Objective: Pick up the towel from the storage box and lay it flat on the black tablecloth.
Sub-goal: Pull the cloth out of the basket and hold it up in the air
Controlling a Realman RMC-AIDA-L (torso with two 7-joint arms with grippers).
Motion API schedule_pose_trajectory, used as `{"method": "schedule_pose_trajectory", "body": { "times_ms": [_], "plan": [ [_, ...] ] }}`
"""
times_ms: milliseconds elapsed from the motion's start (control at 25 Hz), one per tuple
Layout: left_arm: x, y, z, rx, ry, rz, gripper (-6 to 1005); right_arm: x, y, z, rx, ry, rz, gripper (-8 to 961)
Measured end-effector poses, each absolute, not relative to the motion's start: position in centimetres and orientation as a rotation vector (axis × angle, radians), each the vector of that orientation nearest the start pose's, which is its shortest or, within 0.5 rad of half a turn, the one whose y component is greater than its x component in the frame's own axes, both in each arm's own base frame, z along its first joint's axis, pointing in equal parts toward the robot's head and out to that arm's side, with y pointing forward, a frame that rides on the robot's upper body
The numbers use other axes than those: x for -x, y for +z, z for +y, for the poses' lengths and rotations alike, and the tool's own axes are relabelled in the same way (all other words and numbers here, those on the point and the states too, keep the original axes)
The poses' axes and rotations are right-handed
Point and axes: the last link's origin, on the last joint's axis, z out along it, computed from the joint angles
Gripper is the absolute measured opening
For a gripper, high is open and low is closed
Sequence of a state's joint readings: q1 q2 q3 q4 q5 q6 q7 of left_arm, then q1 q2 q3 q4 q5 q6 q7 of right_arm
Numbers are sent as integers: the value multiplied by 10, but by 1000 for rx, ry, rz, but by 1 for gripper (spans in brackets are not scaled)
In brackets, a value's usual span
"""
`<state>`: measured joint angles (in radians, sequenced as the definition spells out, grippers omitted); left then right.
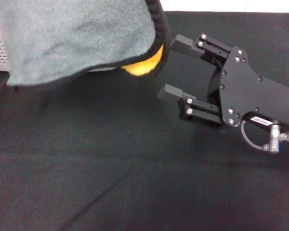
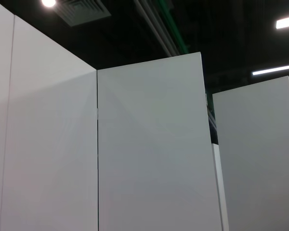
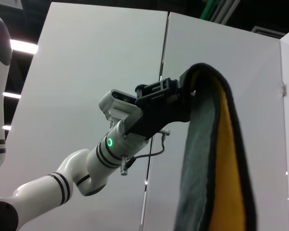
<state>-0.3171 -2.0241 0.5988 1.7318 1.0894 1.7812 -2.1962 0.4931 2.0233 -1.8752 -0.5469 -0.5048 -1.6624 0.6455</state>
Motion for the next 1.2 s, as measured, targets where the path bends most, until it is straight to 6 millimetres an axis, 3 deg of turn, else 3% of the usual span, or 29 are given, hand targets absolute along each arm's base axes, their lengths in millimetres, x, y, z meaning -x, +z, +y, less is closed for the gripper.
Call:
{"method": "schedule_pose_trajectory", "body": {
  "times_ms": [1200],
  "plan": [
    [104, 224, 240, 2476, -1371, 13, 39, -141, -36, 297, 2430, 1574, -251, 580]
  ]
}}
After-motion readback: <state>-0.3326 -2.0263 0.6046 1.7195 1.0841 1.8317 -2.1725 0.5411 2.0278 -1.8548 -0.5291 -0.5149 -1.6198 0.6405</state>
